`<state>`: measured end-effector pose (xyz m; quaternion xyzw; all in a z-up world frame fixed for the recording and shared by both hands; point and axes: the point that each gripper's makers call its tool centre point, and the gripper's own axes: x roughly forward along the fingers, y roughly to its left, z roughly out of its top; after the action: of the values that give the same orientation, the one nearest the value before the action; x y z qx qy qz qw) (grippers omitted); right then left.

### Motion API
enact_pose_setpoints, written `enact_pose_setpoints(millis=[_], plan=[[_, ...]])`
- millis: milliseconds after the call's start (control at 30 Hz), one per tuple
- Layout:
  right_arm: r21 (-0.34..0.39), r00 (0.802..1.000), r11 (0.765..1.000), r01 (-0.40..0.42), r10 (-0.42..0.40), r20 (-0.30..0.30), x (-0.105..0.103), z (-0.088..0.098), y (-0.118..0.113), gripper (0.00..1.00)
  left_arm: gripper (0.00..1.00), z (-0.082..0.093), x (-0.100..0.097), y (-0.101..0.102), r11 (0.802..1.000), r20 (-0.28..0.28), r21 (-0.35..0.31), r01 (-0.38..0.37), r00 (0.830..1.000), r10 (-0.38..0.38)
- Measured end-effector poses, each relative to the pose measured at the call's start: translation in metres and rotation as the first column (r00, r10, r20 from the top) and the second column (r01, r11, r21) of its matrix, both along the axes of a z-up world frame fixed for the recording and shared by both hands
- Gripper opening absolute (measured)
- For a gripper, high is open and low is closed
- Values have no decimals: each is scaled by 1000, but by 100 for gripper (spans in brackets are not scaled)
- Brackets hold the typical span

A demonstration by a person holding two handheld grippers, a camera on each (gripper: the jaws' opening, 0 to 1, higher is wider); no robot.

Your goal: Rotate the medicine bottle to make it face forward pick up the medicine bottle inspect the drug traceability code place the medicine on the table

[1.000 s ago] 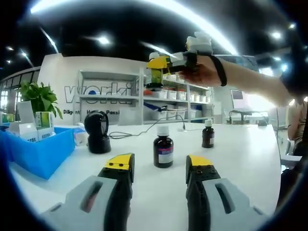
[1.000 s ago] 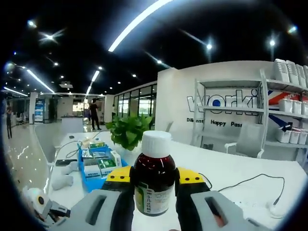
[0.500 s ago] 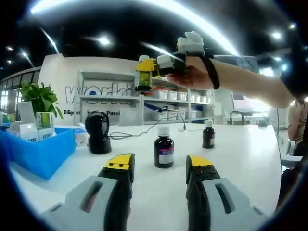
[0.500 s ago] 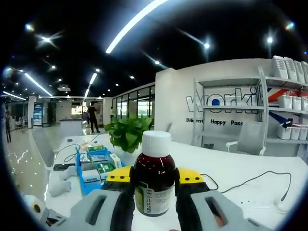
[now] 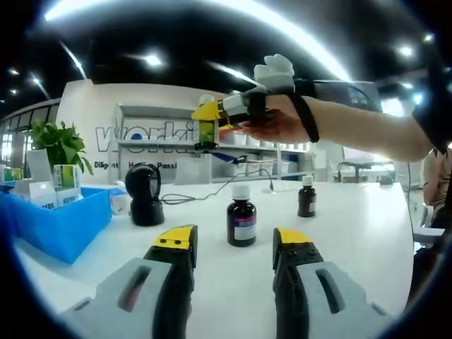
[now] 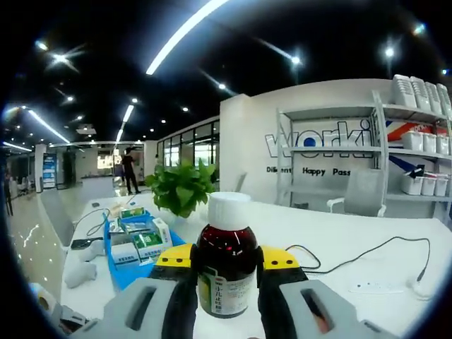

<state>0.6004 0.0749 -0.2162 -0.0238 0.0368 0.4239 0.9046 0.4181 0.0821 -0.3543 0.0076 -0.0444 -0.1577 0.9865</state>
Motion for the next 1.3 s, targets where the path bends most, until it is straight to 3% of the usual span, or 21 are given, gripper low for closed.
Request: enact_pose_setpoints(millis=[433,1300], plan=[[3,996,996,86,-86,-39,22,-29,3,27,34,0,0,1,1000,0,-2,-6,1000,6],[-1,990,992,127,-127,-57,49,-52,18,27,34,2,0,0,1000,7,-9,3,1000,-3]])
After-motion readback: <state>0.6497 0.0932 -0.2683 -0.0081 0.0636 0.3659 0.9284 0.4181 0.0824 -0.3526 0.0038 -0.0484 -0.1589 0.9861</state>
